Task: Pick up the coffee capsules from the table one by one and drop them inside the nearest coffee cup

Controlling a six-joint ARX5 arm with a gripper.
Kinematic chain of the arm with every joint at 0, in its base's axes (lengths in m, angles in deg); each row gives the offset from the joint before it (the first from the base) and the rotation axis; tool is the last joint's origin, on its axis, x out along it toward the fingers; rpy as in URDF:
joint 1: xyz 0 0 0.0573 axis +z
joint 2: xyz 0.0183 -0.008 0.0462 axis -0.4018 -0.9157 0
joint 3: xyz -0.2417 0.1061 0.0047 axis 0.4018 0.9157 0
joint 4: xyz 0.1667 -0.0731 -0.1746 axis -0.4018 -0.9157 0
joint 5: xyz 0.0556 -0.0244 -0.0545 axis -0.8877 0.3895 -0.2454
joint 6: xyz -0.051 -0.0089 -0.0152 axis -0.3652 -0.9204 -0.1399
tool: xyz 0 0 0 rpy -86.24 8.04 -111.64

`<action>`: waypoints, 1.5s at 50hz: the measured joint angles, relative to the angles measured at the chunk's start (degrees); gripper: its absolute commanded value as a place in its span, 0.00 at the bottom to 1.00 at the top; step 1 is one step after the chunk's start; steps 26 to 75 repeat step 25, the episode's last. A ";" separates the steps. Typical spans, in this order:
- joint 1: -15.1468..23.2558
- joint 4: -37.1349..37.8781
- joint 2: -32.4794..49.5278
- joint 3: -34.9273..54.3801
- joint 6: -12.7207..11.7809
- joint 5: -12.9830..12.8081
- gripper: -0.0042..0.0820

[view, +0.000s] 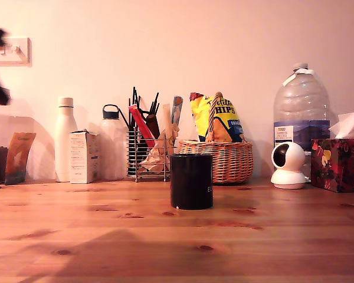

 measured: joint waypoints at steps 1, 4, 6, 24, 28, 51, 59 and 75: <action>0.00 0.09 1.36 0.92 -0.20 0.00 0.02; 0.00 -0.20 5.46 3.37 -0.37 0.00 0.02; 0.00 -0.44 8.41 4.87 -0.72 0.00 0.02; -0.04 -9.84 30.27 6.97 -3.32 -0.22 0.02; -0.09 -10.12 31.17 6.97 -3.34 -0.22 0.02; -0.09 -10.12 31.17 6.97 -3.34 -0.22 0.02; -0.09 -10.12 31.17 6.97 -3.34 -0.22 0.02; -0.09 -10.12 31.17 6.97 -3.34 -0.22 0.02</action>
